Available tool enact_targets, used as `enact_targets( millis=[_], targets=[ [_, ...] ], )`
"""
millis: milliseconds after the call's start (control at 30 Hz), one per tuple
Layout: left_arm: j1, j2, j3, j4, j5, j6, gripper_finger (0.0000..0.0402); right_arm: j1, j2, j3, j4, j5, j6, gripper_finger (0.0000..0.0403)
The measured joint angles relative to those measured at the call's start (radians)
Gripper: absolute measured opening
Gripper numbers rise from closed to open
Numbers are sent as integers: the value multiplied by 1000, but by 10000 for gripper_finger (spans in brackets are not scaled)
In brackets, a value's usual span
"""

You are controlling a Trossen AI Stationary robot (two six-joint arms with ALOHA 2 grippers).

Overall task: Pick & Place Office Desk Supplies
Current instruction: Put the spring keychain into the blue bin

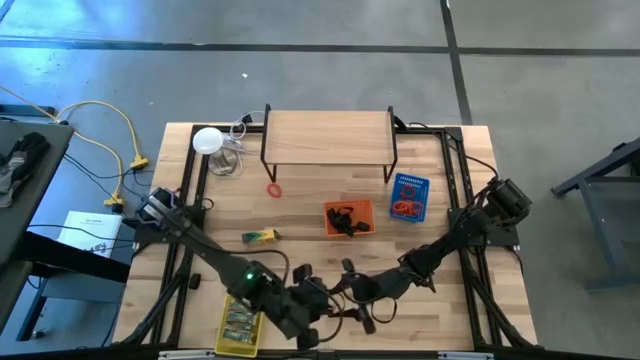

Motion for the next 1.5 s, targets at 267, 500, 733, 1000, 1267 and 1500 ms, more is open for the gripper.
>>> enact_targets(
  millis=[267, 500, 733, 1000, 1267, 1500],
  targets=[
    [21, 0, 0, -5, 5, 9, 9, 2, 0, 0, 0, -40, -58, 244],
    [22, 0, 0, -5, 6, 10, 10, -15, 0, 0, -11, 11, -80, 192],
    [16, 0, 0, -5, 44, 115, 37, -14, -1, 0, -31, 5, -119, 35],
    [-5, 0, 0, -5, 44, 180, 94, -13, -2, 0, -84, 11, -137, 9],
    [-36, 0, 0, -34, 44, 180, 119, -13, -82, 0, -503, 345, 154, 6],
    [-45, 0, 0, -120, 43, 177, 120, 26, -208, 0, -1146, 744, 735, 6]
  ],
)
